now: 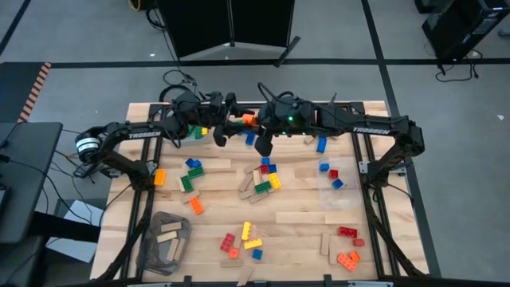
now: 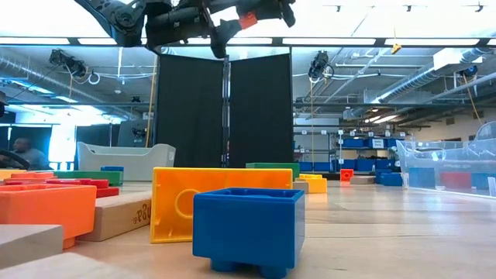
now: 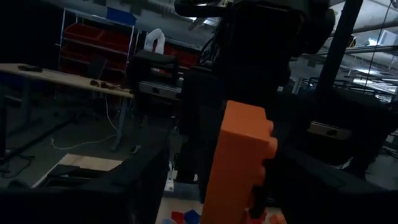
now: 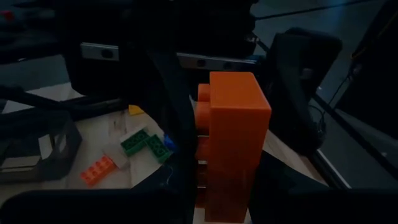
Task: Sort blocks by size
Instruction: Put the large orange game piece into the gray bin
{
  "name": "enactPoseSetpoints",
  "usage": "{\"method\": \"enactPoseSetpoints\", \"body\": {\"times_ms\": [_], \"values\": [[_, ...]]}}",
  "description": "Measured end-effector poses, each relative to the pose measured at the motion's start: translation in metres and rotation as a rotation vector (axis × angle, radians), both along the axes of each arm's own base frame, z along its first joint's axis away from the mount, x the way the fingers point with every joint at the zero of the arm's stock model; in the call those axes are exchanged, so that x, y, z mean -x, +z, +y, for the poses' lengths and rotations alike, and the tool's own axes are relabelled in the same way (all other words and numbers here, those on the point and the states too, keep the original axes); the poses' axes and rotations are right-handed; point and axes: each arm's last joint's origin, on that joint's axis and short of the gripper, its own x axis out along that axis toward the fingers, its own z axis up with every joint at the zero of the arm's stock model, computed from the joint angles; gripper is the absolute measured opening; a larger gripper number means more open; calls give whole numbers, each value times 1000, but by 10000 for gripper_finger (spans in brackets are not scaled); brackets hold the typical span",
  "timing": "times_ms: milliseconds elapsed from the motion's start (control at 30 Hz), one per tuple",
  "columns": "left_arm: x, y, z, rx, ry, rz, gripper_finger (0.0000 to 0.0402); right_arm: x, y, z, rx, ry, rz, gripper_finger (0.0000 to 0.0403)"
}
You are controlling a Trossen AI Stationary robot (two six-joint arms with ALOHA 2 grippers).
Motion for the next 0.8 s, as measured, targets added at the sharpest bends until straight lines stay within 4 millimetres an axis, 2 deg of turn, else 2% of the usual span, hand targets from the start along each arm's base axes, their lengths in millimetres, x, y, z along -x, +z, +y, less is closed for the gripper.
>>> {"method": "enactPoseSetpoints", "body": {"times_ms": [333,633,800], "values": [[1,1,-1,-20,-30,-7,103,1,0,0,-12,-2,-1,125],[1,0,2,-2,-3,3,102,2,-3,0,-41,-45,28,178],[6,-1,13,53,40,14,114,7,-10,0,-61,-74,105,204]]}}
